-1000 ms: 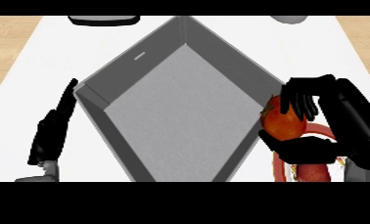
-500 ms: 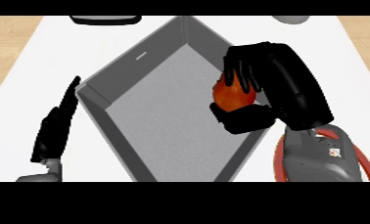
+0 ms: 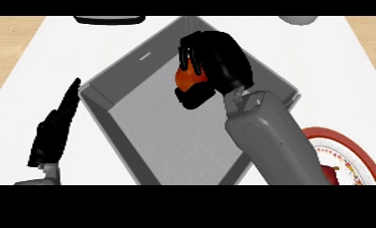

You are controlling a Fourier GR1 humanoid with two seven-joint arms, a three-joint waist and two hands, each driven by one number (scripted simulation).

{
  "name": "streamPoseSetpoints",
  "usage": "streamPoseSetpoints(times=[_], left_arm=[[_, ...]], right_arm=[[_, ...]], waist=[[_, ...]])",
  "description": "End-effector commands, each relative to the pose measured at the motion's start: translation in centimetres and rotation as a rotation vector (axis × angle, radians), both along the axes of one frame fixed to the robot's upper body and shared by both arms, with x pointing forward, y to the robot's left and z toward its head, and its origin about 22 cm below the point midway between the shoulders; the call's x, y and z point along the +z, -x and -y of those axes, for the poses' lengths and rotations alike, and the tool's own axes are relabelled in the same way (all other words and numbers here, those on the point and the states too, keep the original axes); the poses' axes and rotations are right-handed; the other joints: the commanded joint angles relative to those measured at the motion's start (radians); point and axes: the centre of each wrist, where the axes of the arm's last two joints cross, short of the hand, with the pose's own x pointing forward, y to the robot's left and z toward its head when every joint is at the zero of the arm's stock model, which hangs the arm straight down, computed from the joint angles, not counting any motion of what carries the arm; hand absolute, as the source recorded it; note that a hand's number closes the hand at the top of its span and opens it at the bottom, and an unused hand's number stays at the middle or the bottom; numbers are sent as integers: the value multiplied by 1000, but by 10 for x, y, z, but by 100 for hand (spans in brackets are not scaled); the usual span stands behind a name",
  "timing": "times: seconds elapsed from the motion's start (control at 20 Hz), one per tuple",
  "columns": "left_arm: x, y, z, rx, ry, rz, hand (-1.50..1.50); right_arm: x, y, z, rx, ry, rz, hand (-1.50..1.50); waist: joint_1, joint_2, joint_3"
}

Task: Pick the tomato from the plate and place it in the cardboard box

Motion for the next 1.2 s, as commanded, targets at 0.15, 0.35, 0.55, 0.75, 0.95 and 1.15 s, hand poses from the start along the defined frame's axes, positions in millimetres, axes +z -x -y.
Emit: streamPoseSetpoints(times=[0.15, 0.35, 0.55, 0.75, 0.95, 1.15], left_arm=[[11, -6, 1, 11, 7, 8, 0], [-7, -10, 1, 4, -12, 10, 0], [1, 3, 10, -20, -5, -3, 0], [-4, -7, -2, -21, 1, 10, 0], [-3, -5, -2, -12, 8, 2, 0], [-12, -5, -6, 13, 25, 9, 0]], right_arm=[[-51, -35, -25, -46, 77, -105, 150], [-66, -49, -29, -87, 3, -168, -150], [-77, -53, -36, -69, -42, -162, -150], [-79, -54, -32, -109, -234, -92, -150], [-53, -60, -26, -217, -457, -23, -150], [-61, -69, 4, -241, -652, -5, -150]], waist=[[7, 3, 0], [10, 5, 0], [15, 3, 1], [22, 7, 1], [16, 2, 1], [2, 5, 1]])
